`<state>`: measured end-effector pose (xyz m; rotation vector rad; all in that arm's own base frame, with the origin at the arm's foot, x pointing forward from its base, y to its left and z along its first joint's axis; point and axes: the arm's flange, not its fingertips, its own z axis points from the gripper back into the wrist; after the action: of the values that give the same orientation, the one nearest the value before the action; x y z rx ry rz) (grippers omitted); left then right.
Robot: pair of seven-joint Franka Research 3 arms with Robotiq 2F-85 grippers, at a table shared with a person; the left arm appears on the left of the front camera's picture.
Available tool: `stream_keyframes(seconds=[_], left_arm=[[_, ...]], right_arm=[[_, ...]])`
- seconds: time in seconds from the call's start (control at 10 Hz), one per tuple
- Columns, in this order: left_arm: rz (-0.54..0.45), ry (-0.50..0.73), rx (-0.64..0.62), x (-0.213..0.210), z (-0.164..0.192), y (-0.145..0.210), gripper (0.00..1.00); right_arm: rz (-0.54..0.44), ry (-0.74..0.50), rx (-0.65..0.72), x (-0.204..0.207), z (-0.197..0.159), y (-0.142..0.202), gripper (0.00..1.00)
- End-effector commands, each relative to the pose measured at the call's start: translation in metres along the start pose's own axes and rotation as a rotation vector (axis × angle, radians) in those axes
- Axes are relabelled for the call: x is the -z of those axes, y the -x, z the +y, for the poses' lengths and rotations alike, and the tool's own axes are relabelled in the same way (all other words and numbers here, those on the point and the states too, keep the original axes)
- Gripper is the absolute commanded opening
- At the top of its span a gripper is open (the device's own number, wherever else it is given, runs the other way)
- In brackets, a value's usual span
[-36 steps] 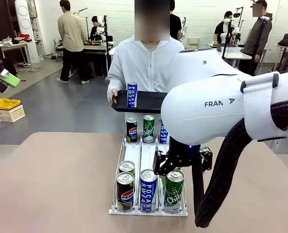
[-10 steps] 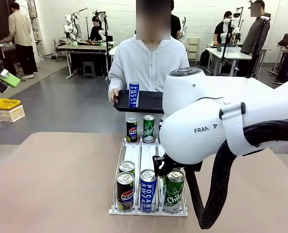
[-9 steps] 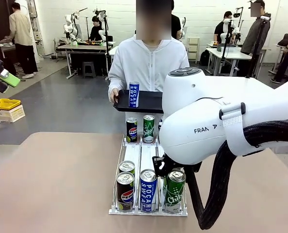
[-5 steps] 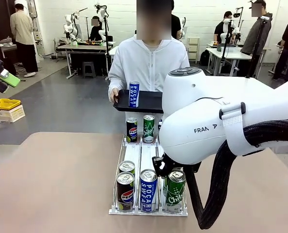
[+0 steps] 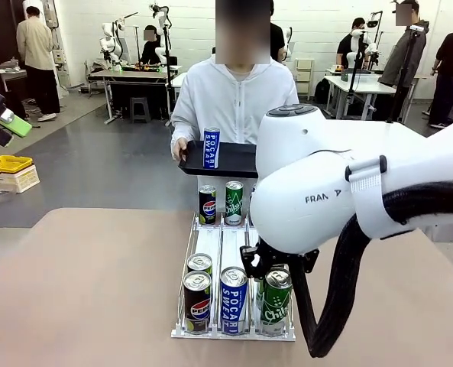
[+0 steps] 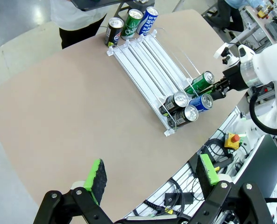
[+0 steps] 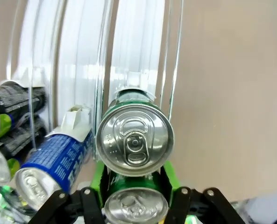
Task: Retrieve and hand over the desired beverage to the person.
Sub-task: Pick up another can of the same type that the person held from the Automatic Can Dispenser.
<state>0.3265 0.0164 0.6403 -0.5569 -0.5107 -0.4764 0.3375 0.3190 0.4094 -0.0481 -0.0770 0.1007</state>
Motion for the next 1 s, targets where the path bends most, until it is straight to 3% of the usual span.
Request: stream_keyframes(seconds=[0.0, 0.3, 0.6, 0.9], left_arm=[[-0.006, 0.010, 0.005, -0.001, 0.001, 0.000, 1.00], [-0.006, 0.010, 0.005, -0.001, 0.001, 0.000, 1.00], [-0.006, 0.010, 0.005, -0.001, 0.001, 0.000, 1.00], [-0.006, 0.010, 0.005, -0.001, 0.001, 0.000, 1.00]], right_arm=[[0.075, -0.019, 0.050, -0.034, -0.001, 0.007, 0.48], [0.043, 0.030, 0.040, -0.125, 0.009, 0.019, 0.48], [0.093, 0.044, 0.071, -0.227, 0.012, -0.003, 0.48], [0.032, 0.054, 0.126, -0.306, 0.024, -0.039, 0.48]])
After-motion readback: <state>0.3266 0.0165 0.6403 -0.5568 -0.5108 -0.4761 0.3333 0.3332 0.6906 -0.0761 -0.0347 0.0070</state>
